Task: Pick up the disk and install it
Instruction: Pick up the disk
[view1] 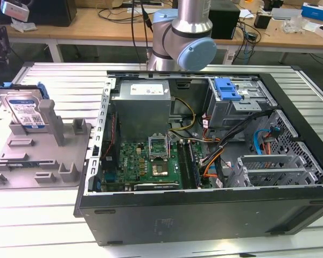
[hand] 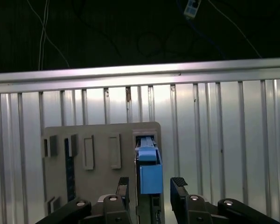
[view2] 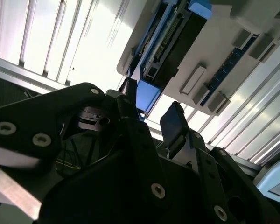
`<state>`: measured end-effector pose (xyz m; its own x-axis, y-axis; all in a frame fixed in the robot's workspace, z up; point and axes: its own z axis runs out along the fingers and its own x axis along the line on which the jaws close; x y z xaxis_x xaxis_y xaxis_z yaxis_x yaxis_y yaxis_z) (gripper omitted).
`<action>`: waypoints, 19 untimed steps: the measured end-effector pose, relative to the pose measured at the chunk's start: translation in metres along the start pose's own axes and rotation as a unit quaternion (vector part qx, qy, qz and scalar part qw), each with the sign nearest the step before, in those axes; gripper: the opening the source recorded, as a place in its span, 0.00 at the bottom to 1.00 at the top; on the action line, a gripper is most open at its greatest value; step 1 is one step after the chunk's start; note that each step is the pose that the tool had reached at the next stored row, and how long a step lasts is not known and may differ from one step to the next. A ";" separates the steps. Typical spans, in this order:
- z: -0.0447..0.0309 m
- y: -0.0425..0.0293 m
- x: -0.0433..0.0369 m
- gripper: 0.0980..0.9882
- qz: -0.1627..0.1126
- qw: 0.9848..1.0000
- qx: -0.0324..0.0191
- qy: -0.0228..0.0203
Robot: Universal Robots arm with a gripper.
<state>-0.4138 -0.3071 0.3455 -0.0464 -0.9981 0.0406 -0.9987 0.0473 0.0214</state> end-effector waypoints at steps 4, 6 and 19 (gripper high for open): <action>0.0036 -0.0001 0.0004 0.43 0.000 1.000 -0.003 0.000; 0.0052 -0.0002 0.0003 0.43 0.000 1.000 -0.004 0.000; 0.0089 -0.0005 0.0002 0.43 0.000 1.000 -0.005 0.000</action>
<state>-0.4135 -0.3077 0.3367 -0.0459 -0.9981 0.0411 -0.9984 0.0472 0.0312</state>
